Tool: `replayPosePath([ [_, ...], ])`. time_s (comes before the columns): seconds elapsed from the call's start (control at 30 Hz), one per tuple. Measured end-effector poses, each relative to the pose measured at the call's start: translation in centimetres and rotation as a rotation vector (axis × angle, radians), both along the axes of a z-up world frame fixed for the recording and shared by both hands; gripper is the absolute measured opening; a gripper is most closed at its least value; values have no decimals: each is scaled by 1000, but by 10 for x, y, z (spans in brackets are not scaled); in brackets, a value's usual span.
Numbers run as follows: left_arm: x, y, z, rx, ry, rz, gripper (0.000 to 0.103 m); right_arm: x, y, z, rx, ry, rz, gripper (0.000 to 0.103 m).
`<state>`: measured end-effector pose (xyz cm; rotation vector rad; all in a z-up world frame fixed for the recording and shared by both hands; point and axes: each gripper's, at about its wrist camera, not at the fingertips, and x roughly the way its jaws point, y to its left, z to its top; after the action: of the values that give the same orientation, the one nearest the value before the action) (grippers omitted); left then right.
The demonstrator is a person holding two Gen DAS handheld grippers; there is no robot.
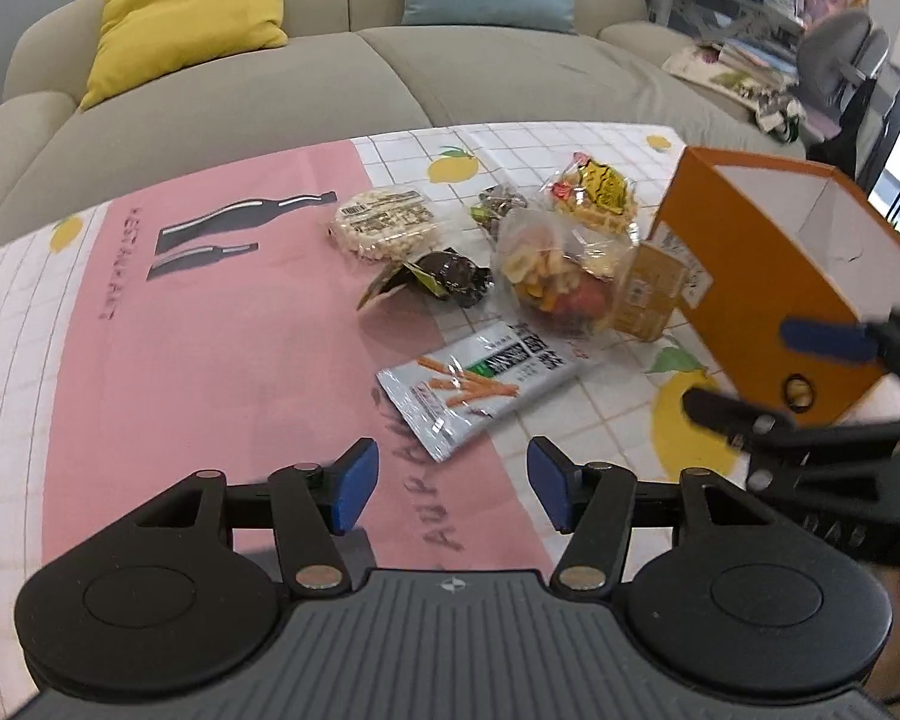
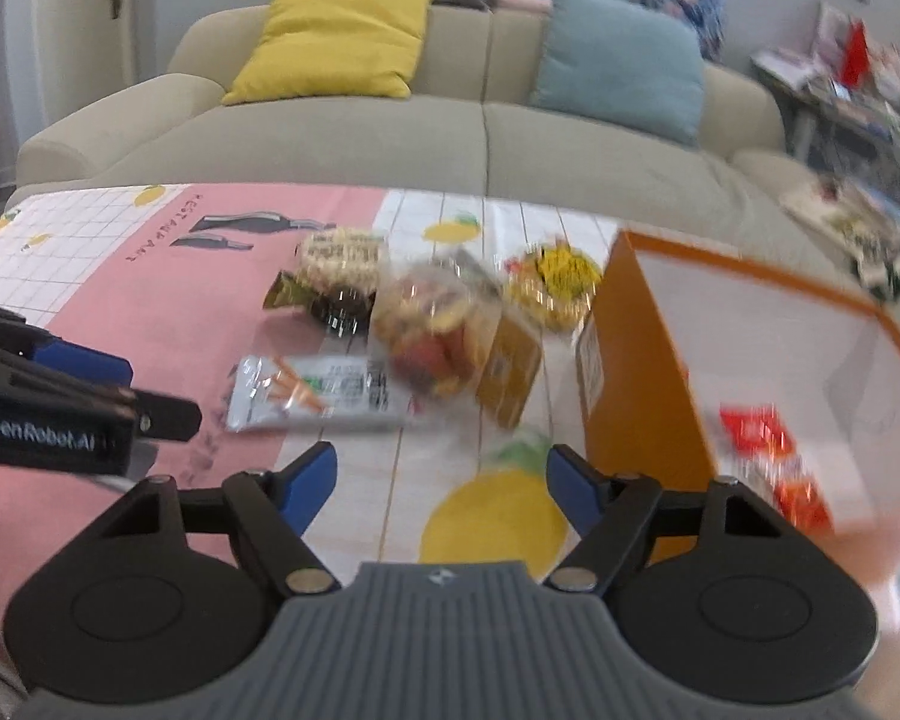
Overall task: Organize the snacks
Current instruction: 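Lift both tools out of the box and move toward the snack pile, then grasp the white spicy-strip bag with the left gripper while the right gripper grasps the clear fruit bag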
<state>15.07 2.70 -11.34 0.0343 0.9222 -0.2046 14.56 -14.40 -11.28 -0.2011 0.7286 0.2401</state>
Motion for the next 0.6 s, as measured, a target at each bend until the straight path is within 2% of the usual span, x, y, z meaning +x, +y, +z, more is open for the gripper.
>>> replayPosePath([
  [0.07, 10, 0, -3, 5, -1, -23, 69, 13, 1, -1, -19, -9, 17, 75],
  [0.17, 24, -3, -7, 14, 6, -100, 77, 34, 1, -3, -19, 1, 42, 75],
  [0.33, 47, -12, -17, 93, 23, -192, 80, 61, 5, -8, -54, -13, 95, 81],
  [0.4, 54, -13, -20, 90, 37, -227, 84, 72, 5, -10, -54, 3, 122, 85],
  [0.6, 74, -21, -33, 99, 92, -338, 85, 104, 11, -24, -49, 72, 153, 87],
])
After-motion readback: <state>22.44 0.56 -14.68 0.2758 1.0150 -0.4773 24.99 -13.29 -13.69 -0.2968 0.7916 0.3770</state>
